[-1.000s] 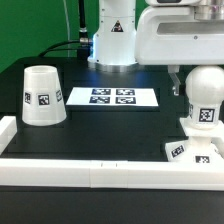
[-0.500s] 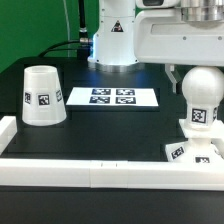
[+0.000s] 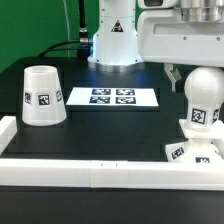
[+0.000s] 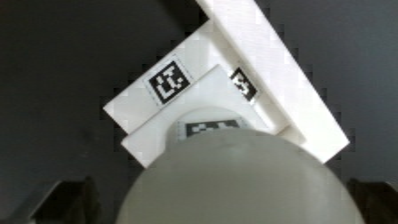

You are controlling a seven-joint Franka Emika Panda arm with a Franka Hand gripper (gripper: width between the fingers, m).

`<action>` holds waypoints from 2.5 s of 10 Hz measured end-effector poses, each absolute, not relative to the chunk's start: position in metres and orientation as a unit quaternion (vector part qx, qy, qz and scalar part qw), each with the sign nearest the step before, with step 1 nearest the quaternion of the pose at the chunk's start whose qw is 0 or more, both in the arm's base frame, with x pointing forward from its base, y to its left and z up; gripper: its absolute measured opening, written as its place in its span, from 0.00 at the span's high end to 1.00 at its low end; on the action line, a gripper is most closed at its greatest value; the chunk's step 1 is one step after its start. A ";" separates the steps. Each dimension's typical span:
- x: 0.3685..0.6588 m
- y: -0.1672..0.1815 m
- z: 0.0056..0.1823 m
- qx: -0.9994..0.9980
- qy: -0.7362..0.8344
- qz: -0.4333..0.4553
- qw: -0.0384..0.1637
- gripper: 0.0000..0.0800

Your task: Assemble lamp

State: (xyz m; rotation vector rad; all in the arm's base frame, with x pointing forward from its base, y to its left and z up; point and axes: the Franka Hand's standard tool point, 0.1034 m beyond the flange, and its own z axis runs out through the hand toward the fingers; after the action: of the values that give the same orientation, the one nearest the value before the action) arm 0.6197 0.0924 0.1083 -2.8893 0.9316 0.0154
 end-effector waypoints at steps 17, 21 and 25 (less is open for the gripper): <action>0.623 0.092 0.115 -0.907 -0.422 -0.009 0.001 0.13; 0.626 0.090 0.115 -0.808 -0.589 -0.006 -0.021 0.13; 0.624 0.094 0.112 -0.720 -0.693 0.006 -0.024 0.13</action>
Offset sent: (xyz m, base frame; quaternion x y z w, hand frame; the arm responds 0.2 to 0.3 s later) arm 0.0017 0.0027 0.0107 -0.0219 0.0089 -0.3270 0.9447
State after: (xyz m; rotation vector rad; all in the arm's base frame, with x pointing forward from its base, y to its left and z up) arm 0.6241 0.0943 0.1122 -2.2987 -2.2111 0.0201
